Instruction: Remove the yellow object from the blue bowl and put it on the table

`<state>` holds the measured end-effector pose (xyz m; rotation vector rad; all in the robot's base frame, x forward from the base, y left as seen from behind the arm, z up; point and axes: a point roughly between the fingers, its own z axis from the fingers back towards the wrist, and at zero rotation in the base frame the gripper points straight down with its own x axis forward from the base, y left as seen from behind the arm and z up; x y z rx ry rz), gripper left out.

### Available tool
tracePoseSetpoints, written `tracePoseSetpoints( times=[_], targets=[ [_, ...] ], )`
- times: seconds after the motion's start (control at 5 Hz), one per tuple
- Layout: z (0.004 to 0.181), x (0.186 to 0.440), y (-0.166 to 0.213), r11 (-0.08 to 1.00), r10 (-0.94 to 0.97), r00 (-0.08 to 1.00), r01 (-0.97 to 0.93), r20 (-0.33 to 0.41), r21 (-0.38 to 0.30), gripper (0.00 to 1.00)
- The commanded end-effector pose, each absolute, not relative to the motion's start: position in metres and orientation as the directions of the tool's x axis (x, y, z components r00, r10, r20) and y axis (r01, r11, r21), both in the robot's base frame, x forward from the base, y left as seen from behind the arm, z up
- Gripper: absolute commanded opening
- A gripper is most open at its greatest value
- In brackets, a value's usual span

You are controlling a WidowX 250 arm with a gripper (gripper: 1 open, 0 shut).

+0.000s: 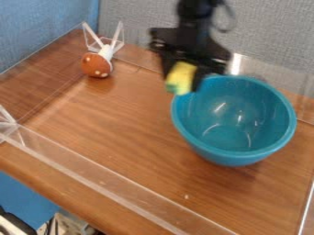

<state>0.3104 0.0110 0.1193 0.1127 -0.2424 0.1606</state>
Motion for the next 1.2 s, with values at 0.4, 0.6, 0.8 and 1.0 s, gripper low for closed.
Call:
tracePoseSetpoints(
  times=[0.4,0.6,0.8,1.0],
  targets=[
    [0.063,0.277,0.103,0.941,0.324,0.921,-0.338,0.215,0.030,0.00],
    [0.040,0.283,0.103,0.923,0.378,0.908,-0.386,0.181,0.005,0.00],
    [0.035,0.289,0.098,0.909,0.414,0.897,-0.416,0.155,-0.023,0.00],
    [0.031,0.290,0.092,0.903,0.428,0.893,-0.427,0.137,-0.040,0.00]
  ],
)
